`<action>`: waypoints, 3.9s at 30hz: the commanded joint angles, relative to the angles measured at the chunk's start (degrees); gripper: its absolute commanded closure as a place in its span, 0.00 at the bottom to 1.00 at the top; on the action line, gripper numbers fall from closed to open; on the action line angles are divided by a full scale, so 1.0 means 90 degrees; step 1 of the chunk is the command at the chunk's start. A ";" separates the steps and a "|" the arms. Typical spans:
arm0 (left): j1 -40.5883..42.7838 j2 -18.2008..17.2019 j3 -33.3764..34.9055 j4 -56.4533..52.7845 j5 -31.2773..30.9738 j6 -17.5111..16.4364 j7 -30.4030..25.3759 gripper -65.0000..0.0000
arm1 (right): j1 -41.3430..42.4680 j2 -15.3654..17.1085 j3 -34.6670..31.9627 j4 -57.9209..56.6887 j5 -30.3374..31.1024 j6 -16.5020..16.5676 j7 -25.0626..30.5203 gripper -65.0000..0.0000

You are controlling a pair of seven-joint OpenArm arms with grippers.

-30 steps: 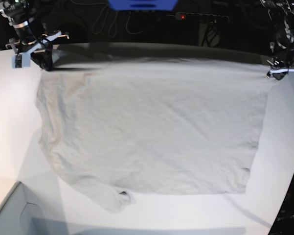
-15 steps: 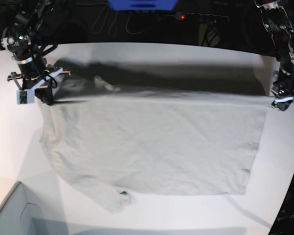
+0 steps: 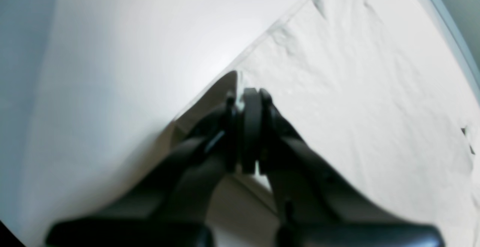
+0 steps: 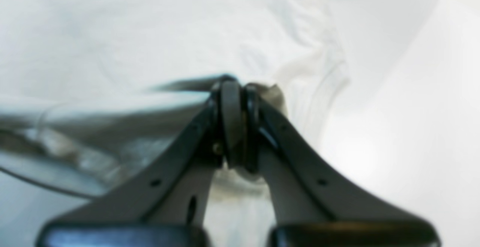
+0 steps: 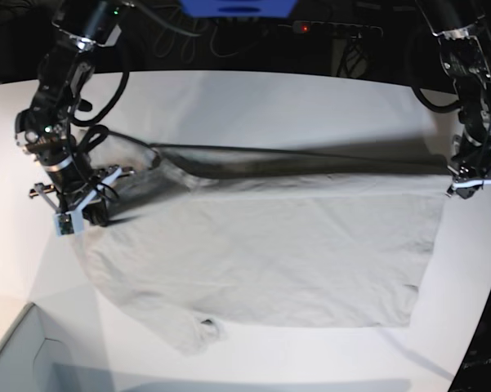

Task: Layout the t-shirt on the table in an organized manner, then fold the t-shirt properly
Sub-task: 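Lift the held edge and drag it across the shirt with both grippers, then release the shirt and move both grippers back to its edge, then grasp the shirt edge with both grippers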

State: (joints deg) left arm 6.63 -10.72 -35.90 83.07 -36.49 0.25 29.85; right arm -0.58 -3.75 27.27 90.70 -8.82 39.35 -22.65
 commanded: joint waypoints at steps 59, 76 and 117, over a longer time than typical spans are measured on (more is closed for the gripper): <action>-0.2608 -0.0875 0.0848 -0.2797 -0.0033 -0.0023 -0.0156 0.82 | 0.0763 0.0460 -0.0807 -0.0822 0.0076 0.0072 0.0158 0.84; -0.1396 -0.0875 0.0692 -0.2192 -0.0043 -0.0013 -0.0234 0.45 | 0.0030 0.0529 -0.0036 -0.0236 0.0096 0.0072 0.0188 0.46; -0.1826 -0.1060 0.0848 -0.3266 -0.0082 -0.0023 -0.0830 1.00 | -0.0448 0.1007 0.0589 -0.1164 0.0115 0.0072 0.0207 0.99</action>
State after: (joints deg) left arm -8.86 -18.44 -27.99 52.36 -36.95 0.25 23.90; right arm -5.56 4.14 32.36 78.81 -8.60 39.38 -22.50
